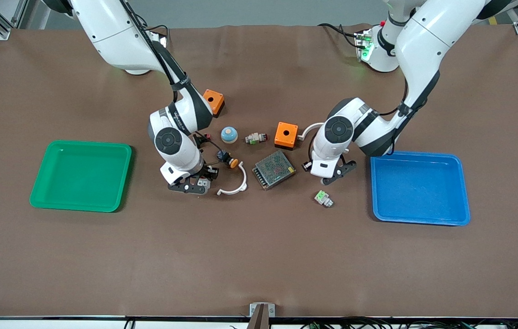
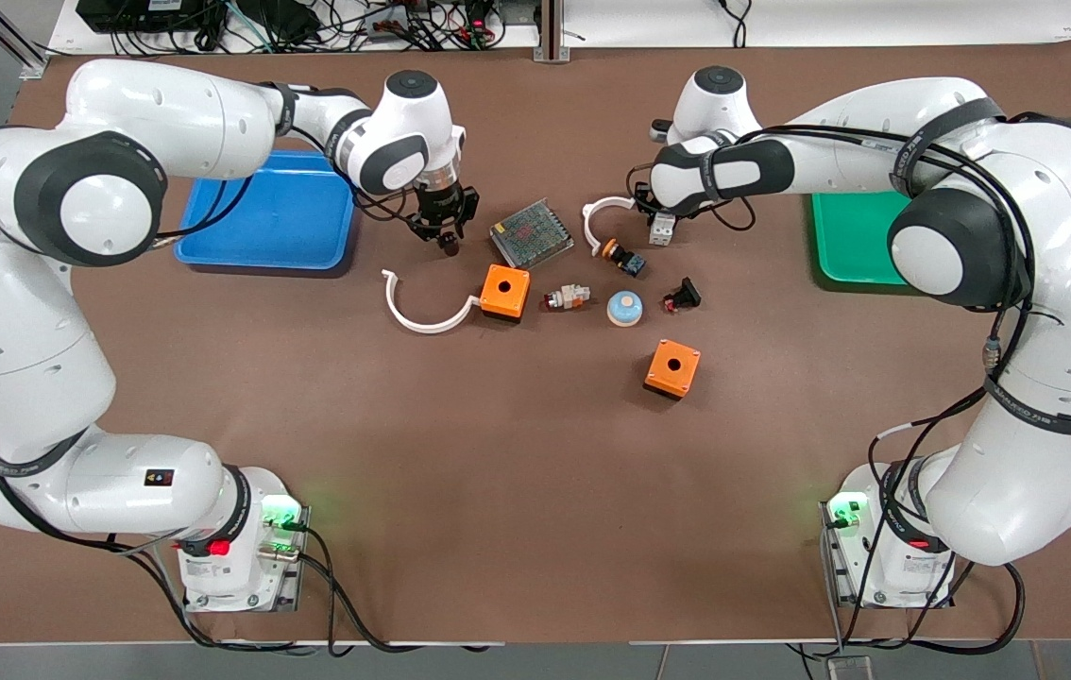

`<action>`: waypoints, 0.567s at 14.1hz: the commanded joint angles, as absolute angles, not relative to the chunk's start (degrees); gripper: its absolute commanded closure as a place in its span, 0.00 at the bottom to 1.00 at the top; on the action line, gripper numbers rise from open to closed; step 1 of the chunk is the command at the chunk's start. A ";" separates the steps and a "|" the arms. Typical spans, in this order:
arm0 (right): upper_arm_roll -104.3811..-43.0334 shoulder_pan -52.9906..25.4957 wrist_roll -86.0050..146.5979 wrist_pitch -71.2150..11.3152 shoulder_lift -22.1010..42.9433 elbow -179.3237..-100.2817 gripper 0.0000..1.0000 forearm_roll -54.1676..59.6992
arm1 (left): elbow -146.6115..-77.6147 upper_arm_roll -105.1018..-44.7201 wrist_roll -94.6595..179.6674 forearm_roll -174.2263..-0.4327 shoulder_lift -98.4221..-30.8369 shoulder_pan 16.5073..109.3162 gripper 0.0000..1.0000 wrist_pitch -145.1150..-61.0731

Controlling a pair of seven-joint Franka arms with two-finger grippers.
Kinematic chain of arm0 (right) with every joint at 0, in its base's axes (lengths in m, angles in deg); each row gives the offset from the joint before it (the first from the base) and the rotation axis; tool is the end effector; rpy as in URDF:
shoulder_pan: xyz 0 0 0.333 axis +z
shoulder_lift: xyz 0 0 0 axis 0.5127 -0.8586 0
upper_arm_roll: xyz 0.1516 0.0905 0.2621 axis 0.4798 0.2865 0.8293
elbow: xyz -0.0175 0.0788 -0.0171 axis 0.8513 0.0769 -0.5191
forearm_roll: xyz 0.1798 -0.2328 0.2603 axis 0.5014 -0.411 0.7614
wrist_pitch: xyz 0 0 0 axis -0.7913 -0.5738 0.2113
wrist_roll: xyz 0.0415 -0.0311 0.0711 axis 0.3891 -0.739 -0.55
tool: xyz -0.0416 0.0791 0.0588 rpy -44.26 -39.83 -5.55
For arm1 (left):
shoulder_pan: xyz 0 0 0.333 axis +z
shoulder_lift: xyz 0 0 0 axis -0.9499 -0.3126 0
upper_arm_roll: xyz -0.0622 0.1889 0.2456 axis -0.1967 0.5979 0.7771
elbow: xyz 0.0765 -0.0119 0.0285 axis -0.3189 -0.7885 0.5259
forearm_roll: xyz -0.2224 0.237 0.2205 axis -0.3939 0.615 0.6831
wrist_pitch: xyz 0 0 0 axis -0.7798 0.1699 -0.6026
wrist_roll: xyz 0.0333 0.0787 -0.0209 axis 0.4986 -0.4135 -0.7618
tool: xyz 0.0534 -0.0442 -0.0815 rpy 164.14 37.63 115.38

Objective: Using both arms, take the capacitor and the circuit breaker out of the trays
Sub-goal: 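Lower the breaker and capacitor onto the table and open both grippers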

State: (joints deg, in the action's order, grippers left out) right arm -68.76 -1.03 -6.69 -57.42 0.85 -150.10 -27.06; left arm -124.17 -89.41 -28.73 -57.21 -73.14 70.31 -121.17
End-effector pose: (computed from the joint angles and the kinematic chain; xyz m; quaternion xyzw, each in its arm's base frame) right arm 0.5510 0.3087 0.1939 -0.9968 0.0715 0.0131 0.0334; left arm 0.5132 -0.3302 0.2079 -0.9610 -0.2730 0.0433 0.0085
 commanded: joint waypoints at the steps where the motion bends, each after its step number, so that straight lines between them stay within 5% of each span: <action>1: -69.05 -1.40 -7.25 -56.36 0.49 -147.84 0.00 -26.43 | -122.36 -89.63 -29.71 -55.75 -70.92 71.87 0.00 -120.49; 3: -69.22 -2.71 -7.08 -51.21 0.84 -144.69 0.00 -26.17 | -119.64 -89.63 -27.61 -55.66 -68.38 72.93 0.00 -117.61; 8: -69.22 -9.30 -5.25 -29.14 3.90 -132.11 0.00 -26.43 | -98.57 -89.63 -11.53 -56.45 -67.49 77.32 0.00 -96.36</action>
